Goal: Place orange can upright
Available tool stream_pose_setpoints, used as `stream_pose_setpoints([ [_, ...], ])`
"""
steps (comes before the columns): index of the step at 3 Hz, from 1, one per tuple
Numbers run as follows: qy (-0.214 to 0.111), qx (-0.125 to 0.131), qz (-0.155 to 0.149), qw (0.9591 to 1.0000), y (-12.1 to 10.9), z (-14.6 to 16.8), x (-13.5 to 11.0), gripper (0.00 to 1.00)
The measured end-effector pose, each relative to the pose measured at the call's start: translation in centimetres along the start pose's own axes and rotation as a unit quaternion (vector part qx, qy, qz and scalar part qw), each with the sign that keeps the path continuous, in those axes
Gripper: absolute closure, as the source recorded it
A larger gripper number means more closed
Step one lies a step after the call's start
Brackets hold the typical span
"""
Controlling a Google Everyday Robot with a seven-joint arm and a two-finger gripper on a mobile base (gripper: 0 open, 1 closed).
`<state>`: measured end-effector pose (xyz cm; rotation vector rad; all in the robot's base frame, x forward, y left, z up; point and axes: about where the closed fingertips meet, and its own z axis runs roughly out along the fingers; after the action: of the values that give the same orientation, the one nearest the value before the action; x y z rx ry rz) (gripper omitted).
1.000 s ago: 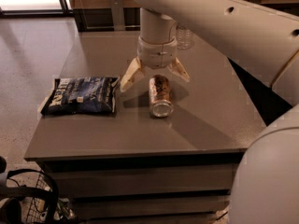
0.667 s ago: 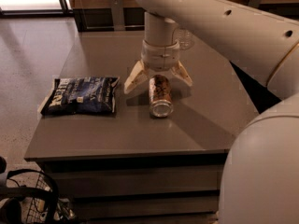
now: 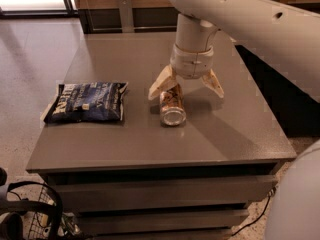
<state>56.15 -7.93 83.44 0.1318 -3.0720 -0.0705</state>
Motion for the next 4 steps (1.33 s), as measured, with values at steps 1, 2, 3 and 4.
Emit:
stream_pose_setpoints([
  [1, -0.021, 0.004, 0.004, 0.9998, -0.3, -1.4, 1.5, 0.0],
  [2, -0.043, 0.01, -0.025, 0.9987, 1.7, -2.7, 2.1, 0.0],
  [3, -0.049, 0.014, -0.049, 0.9975, 3.7, -3.1, 2.1, 0.0],
  [4, -0.046, 0.013, -0.061, 0.997, 4.9, -2.5, 2.0, 0.0],
])
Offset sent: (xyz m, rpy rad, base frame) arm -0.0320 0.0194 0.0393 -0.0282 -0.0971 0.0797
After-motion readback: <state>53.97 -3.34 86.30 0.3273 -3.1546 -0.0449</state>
